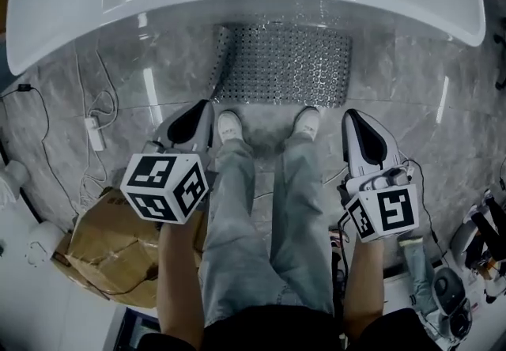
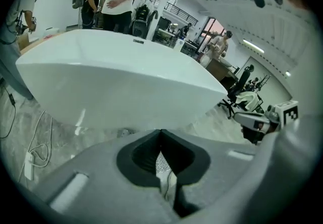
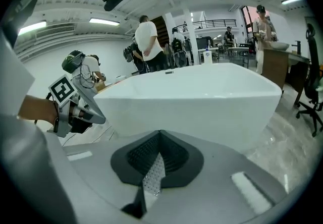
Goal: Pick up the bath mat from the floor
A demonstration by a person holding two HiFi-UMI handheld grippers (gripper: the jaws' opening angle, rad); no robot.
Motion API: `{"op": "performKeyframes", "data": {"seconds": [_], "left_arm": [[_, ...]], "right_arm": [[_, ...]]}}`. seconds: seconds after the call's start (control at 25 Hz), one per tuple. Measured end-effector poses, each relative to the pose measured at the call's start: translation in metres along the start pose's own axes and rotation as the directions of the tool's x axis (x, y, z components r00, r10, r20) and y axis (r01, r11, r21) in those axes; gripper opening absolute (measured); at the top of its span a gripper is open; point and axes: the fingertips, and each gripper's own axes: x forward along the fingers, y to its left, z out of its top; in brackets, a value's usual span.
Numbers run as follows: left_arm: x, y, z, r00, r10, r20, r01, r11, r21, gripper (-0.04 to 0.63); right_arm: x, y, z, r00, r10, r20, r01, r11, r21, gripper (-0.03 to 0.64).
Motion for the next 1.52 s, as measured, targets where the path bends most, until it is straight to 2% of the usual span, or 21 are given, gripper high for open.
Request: {"op": "performKeyframes", "data": {"seconds": [0.08, 0.2, 0.28, 0.68, 1.0, 1.2, 1.4, 1.52], "left_arm": [[0.020, 0.005, -0.011, 1.000, -0.001, -0.010, 0.001, 1.000, 0.006, -0.002], [0.050, 0.020, -0.028, 0.998, 0.053, -0.014, -0.052, 0.998, 0.035, -0.002], [0.074, 0.027, -0.039, 0.997, 0.074, -0.016, -0.073, 0.997, 0.024, -0.002], [0.161, 0.065, -0.119, 0.990, 0.100, -0.097, -0.100, 0.995, 0.002, 0.000], [0.222, 0.123, -0.144, 0.966, 0.165, -0.200, -0.152, 0.985, 0.077, 0.172], [0.252, 0.145, -0.160, 0.958, 0.154, -0.242, -0.133, 0.986, 0.103, 0.256], [0.277, 0.167, -0.179, 0.942, 0.156, -0.296, -0.124, 0.985, 0.122, 0.296], [0.290, 0.180, -0.191, 0.930, 0.168, -0.328, -0.130, 0.982, 0.135, 0.305]], "right_arm": [[0.014, -0.003, -0.019, 1.000, 0.011, -0.013, -0.011, 1.000, 0.011, 0.008], [0.034, -0.011, -0.045, 0.999, 0.021, -0.024, -0.020, 0.999, 0.039, 0.008], [0.049, -0.016, -0.061, 0.999, 0.029, -0.029, -0.028, 0.998, 0.048, 0.008], [0.088, -0.042, -0.137, 0.994, 0.068, -0.086, -0.068, 0.998, 0.004, 0.007], [0.109, -0.046, -0.176, 0.988, 0.076, -0.135, -0.073, 0.997, 0.029, 0.008], [0.122, -0.037, -0.193, 0.983, 0.094, -0.159, -0.089, 0.995, 0.036, 0.008], [0.142, -0.042, -0.209, 0.978, 0.110, -0.178, -0.100, 0.993, 0.063, 0.016], [0.154, -0.055, -0.226, 0.972, 0.109, -0.209, -0.100, 0.993, 0.056, 0.072]]}}
